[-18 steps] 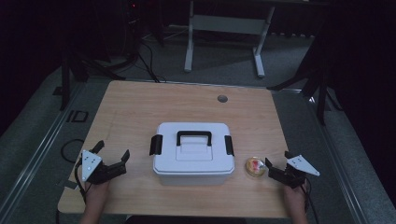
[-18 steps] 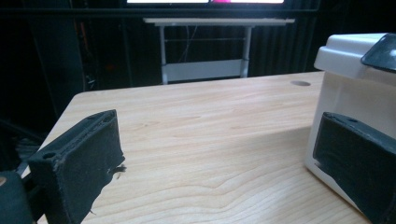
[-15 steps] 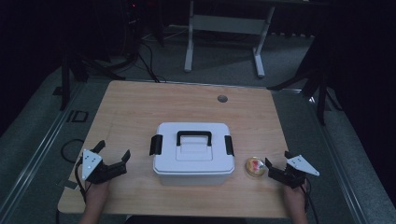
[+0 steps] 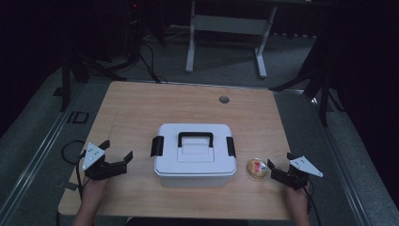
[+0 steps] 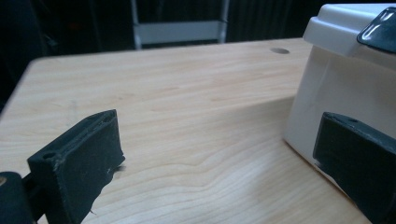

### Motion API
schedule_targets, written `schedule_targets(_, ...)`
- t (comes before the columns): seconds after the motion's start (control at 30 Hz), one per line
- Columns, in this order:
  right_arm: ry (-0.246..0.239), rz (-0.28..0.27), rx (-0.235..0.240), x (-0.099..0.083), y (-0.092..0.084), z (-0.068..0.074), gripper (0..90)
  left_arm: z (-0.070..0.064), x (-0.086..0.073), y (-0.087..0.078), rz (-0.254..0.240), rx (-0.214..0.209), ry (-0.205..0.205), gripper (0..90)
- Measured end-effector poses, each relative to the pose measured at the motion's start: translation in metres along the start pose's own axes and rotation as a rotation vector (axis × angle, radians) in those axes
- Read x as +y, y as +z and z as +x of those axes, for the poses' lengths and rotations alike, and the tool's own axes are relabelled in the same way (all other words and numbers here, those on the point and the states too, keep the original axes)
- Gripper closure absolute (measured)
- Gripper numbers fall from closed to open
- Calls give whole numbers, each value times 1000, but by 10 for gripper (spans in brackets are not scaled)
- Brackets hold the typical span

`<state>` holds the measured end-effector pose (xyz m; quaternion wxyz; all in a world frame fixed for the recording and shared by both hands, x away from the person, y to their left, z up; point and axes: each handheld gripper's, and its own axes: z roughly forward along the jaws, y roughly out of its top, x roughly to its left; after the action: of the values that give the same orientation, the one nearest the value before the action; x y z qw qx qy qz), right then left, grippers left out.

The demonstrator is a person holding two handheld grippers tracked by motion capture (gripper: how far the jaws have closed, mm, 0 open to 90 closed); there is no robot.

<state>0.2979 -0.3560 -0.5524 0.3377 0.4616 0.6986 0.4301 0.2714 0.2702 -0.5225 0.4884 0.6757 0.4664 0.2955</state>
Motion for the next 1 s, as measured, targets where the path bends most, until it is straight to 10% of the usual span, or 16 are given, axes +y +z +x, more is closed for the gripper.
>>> schedule_targets(0.4,4,12,8,0,0,0,132,6,3,17,465,-164,169,5)
schedule_targets(0.77,-1,19,17,0,1,0,133,8,17,17,761,-237,310,5)
schedule_targets(1.0,0,23,23,0,1,0,133,4,23,15,863,-302,407,5)
